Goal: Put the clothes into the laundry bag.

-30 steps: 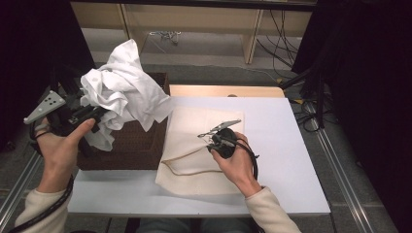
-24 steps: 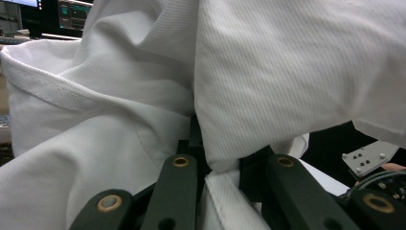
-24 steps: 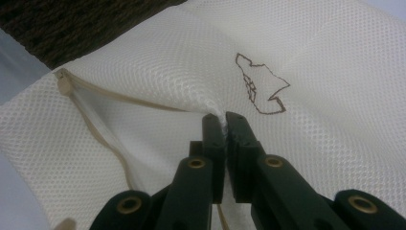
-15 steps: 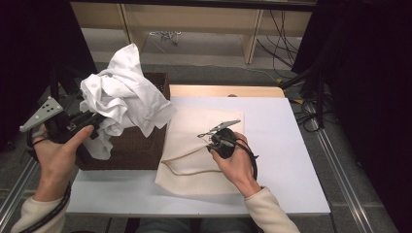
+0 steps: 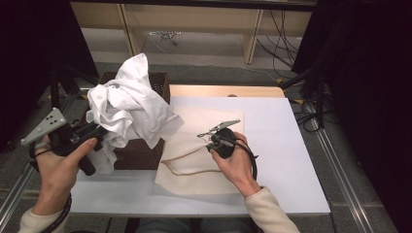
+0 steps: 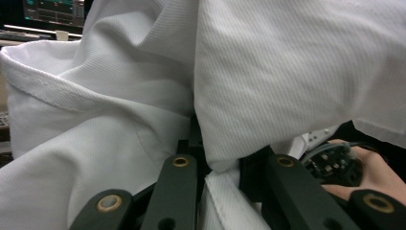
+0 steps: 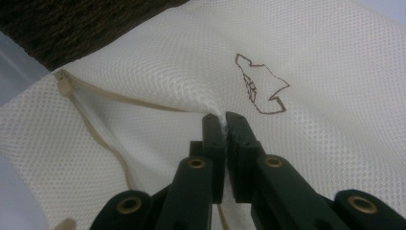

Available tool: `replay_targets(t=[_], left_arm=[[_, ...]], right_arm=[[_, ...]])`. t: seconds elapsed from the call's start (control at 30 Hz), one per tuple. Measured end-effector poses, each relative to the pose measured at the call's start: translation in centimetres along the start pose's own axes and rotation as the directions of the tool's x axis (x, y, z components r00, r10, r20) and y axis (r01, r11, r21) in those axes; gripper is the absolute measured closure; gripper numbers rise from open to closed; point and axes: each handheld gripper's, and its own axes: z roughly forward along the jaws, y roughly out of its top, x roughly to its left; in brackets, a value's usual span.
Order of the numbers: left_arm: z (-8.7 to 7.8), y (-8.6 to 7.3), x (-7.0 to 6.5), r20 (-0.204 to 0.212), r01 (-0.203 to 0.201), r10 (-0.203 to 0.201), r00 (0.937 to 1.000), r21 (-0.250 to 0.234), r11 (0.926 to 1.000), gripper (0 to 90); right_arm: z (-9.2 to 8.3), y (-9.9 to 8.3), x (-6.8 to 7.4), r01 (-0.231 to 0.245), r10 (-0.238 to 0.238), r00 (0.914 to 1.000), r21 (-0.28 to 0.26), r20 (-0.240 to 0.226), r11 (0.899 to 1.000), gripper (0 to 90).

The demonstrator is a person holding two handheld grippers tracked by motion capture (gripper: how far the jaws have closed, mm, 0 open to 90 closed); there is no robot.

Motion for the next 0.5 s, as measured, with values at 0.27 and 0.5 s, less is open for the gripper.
replay_targets(t=[0.27, 0.5], left_arm=[[-0.8, -0.6, -1.1, 0.046, -0.001, 0.000, 0.9989, 0.026, 0.9997, 79.4], [-1.3, -1.3, -2.2, 0.085, -0.001, -0.002, 0.9964, 0.042, 0.9991, 79.4]], right_arm=[[0.0, 0.0, -0.1, 0.003, -0.003, 1.0000, 0.002, -0.001, 1.000, 88.5], [0.0, 0.1, -0.1, -0.002, 0.002, 1.0000, -0.010, 0.006, 1.000, 88.5]])
